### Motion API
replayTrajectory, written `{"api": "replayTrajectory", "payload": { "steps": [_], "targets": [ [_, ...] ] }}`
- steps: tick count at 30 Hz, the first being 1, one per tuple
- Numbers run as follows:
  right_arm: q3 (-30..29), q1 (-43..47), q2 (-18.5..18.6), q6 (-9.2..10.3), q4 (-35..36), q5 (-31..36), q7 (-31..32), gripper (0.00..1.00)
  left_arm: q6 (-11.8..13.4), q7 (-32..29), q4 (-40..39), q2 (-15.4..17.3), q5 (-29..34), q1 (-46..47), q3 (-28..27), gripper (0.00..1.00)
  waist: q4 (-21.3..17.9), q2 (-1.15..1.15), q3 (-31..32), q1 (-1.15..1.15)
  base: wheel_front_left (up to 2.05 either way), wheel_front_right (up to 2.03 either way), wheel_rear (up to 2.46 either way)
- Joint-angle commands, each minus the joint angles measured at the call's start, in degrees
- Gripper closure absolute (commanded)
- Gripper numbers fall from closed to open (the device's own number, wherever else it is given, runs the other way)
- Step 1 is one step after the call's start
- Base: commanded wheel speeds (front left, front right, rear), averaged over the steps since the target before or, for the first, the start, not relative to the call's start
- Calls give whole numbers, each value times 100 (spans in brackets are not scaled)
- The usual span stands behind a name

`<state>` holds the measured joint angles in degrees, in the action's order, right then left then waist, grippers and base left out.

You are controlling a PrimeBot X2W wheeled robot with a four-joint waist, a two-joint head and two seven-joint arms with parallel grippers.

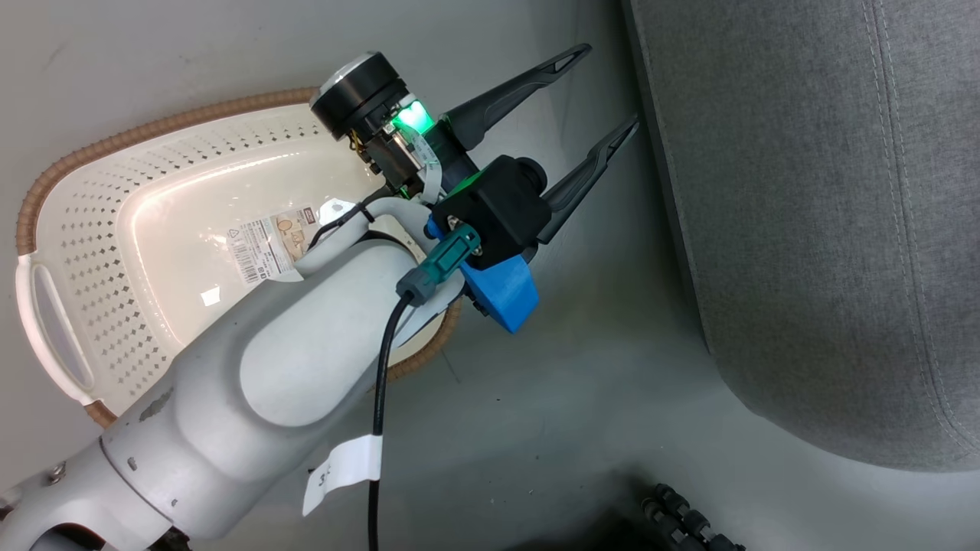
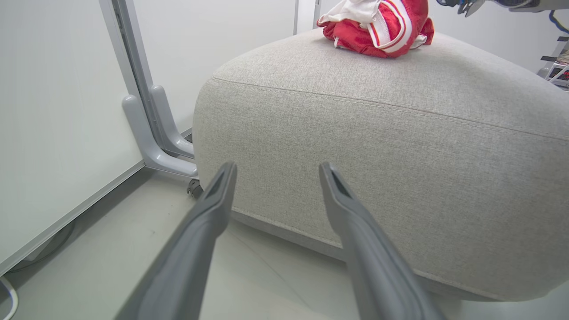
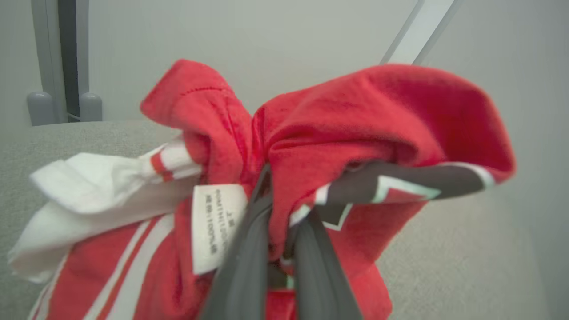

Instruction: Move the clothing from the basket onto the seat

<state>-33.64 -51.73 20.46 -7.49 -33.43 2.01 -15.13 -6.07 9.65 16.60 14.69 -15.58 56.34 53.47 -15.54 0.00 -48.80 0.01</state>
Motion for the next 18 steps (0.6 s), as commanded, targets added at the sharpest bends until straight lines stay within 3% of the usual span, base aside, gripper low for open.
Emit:
{"api": "replayTrajectory", "payload": {
  "steps": [1, 3, 4, 5, 6, 18],
  "targets": [
    [-28, 19, -41, -1, -131, 24, -4, 100, 26, -19, -27, 57, -7, 64, -4, 0, -12, 0, -3, -1, 0, 0, 0],
    [-51, -68, -21, -1, -211, -30, -3, 100, 35, -32, -35, 69, -15, 68, 1, 0, -21, 0, 6, -1, 0, 0, 0],
    [-48, -82, -7, -1, -167, -42, -4, 91, 49, -26, -37, 72, -20, 66, 2, 0, -29, 0, 21, -1, 0, 0, 0],
    [-47, -44, -13, -1, -121, -43, -4, 42, 60, -8, -37, 72, -27, 62, 1, 0, -36, 0, 44, -1, 0, 0, 0],
    [-39, 24, -24, -1, -100, -45, -4, 0, 67, 18, -30, 66, -34, 50, 1, 0, -42, 0, 77, -1, 0, 0, 0],
    [-40, 1490, -403, -1, 589, -262, -4, 0, 199, 407, 285, -200, -252, -271, -44, 0, 4, 0, 882, -1, 0, 0, 0]
  ]
}}
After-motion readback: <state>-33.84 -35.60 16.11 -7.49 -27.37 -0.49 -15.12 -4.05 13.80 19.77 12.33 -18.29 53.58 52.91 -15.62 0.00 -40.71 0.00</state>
